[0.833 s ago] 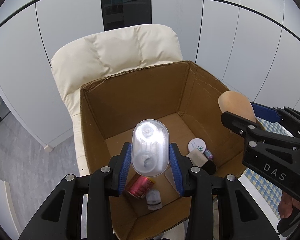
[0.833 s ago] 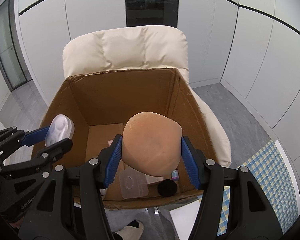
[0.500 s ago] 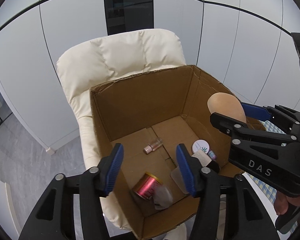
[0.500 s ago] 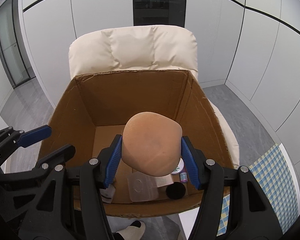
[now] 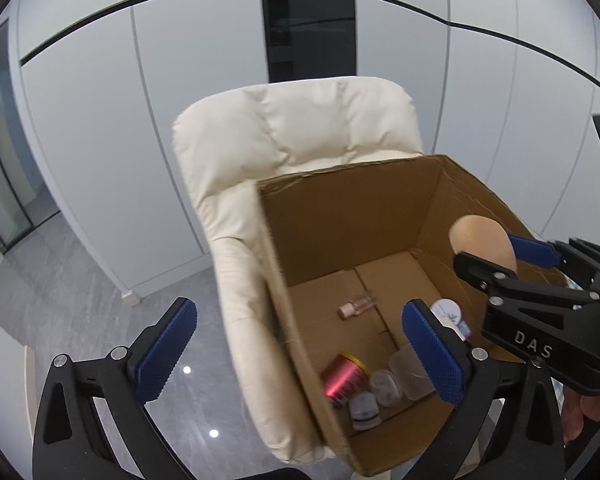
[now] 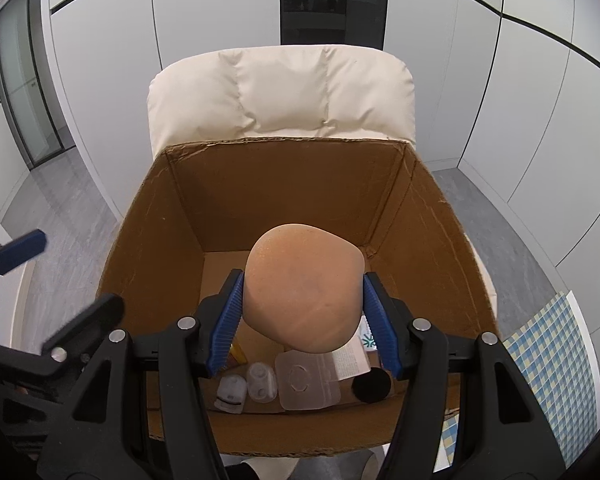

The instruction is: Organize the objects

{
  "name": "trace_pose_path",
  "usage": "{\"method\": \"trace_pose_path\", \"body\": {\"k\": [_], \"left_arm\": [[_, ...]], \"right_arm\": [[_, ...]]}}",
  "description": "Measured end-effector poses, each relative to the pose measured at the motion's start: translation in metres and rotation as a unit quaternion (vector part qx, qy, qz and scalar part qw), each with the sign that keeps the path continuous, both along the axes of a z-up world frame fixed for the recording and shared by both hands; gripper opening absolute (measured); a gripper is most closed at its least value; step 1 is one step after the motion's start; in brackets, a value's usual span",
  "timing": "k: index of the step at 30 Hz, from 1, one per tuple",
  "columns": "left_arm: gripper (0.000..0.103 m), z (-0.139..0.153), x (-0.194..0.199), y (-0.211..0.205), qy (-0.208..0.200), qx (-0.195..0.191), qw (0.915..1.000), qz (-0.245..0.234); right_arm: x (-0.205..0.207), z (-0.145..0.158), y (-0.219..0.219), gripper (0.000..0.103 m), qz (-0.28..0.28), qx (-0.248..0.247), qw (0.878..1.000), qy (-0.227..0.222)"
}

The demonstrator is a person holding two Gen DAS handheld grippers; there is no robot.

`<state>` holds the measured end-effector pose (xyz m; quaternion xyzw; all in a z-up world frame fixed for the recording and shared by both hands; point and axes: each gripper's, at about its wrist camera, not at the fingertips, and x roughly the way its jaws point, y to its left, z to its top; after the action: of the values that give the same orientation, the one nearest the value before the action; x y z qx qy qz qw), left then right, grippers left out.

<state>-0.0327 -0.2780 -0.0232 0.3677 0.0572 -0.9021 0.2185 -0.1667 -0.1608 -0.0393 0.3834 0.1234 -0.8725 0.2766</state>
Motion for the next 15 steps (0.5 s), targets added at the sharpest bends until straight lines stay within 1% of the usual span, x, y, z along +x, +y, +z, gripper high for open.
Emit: {"method": "trace_pose_path", "body": {"k": [3, 10, 13, 15], "left_arm": [[0.103, 0.000, 0.003, -0.009, 0.000, 0.001, 0.9999, 0.014], [0.103, 0.000, 0.010, -0.021, 0.000, 0.007, 0.9996, 0.029], [0.102, -0.001, 0.012, -0.025, -0.001, 0.010, 0.9993, 0.035], [0.102, -0.002, 0.011, -0.027, -0.003, 0.011, 0.9992, 0.038]], "right_arm": [[0.001, -0.002, -0.005, 0.061, 0.002, 0.003, 1.000, -0.004], [0.002, -0.008, -0.013, 0.061, 0.001, 0.011, 1.000, -0.021], [0.003, -0.009, -0.016, 0.061, 0.002, 0.012, 1.000, -0.019], [0.003, -0.009, -0.016, 0.064, 0.002, 0.013, 1.000, -0.019]]}}
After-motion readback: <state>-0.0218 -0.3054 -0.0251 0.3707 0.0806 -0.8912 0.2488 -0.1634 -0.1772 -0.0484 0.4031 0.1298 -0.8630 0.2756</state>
